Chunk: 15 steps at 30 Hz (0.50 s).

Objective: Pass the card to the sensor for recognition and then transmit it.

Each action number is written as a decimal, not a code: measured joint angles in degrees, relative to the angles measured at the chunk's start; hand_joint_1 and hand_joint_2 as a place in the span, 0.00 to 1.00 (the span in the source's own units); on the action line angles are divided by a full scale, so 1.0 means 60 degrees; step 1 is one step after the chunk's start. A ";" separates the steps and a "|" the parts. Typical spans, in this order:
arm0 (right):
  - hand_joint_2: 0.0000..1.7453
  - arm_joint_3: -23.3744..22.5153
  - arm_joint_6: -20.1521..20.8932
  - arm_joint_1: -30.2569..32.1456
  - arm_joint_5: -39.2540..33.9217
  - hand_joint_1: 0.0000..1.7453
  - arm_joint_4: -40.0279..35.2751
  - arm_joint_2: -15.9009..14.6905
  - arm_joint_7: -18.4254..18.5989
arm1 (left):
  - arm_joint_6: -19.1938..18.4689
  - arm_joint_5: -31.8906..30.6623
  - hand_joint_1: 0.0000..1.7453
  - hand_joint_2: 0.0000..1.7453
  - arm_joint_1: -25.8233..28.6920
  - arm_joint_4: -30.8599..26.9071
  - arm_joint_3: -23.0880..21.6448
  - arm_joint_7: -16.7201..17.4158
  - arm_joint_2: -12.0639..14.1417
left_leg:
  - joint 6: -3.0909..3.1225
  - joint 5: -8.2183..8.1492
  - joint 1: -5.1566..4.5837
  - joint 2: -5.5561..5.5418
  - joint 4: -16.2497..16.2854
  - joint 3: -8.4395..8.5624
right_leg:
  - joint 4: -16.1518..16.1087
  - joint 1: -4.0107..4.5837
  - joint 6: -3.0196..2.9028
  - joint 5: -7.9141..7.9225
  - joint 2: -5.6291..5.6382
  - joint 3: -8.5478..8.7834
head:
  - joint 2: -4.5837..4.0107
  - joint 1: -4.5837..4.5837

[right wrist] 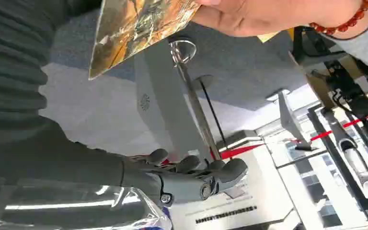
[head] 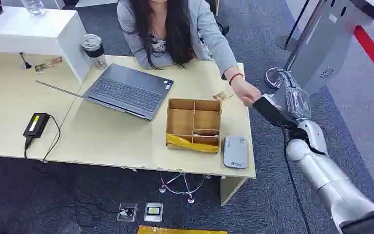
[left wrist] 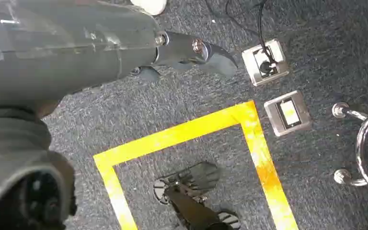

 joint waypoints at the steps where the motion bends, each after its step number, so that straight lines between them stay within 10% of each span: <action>1: 1.00 0.0018 0.0000 -0.0014 -0.0011 0.00 0.0018 0.0026 -0.0015 | 0.0000 0.0000 0.00 0.00 0.0001 0.0000 0.0000 -0.0004 0.0000 | 0.0000 0.0000 0.0000 0.0000 0.0000 0.0001 | -0.0001 0.0000 0.0000 0.0000 0.0001 -0.0002 | 0.0000 0.0004; 4: 1.00 0.0109 -0.0007 -0.0057 -0.0073 0.00 0.0102 0.0109 -0.0040 | 0.0000 0.0000 0.00 0.00 0.0003 0.0000 -0.0007 -0.0004 -0.0007 | 0.0000 0.0000 0.0000 0.0000 0.0000 -0.0005 | -0.0001 0.0000 0.0000 0.0000 0.0002 -0.0005 | 0.0000 0.0004; 5: 1.00 0.0157 -0.0015 -0.0105 -0.0091 0.23 0.0186 0.0157 -0.0047 | 0.0000 0.0000 0.00 0.00 0.0007 0.0000 -0.0018 0.0000 -0.0011 | 0.0000 0.0000 0.0000 0.0001 0.0000 -0.0004 | -0.0001 0.0000 0.0000 0.0000 0.0006 -0.0007 | 0.0000 0.0004; 6: 1.00 0.0186 -0.0022 -0.0135 -0.0102 1.00 0.0244 0.0197 -0.0062 | 0.0004 0.0000 0.00 0.00 0.0006 0.0000 -0.0022 -0.0004 -0.0015 | 0.0000 0.0000 0.0000 0.0001 0.0000 -0.0002 | -0.0001 0.0000 0.0000 0.0000 0.0006 -0.0007 | 0.0000 0.0000; 15: 1.00 0.0441 -0.0138 -0.0142 -0.0547 1.00 0.0361 0.0273 -0.0167 | 0.0011 0.0004 0.00 0.00 0.0021 0.0000 -0.0029 0.0000 -0.0025 | 0.0000 0.0000 0.0000 0.0001 0.0000 -0.0002 | -0.0003 0.0000 0.0000 0.0000 0.0004 -0.0008 | 0.0000 0.0004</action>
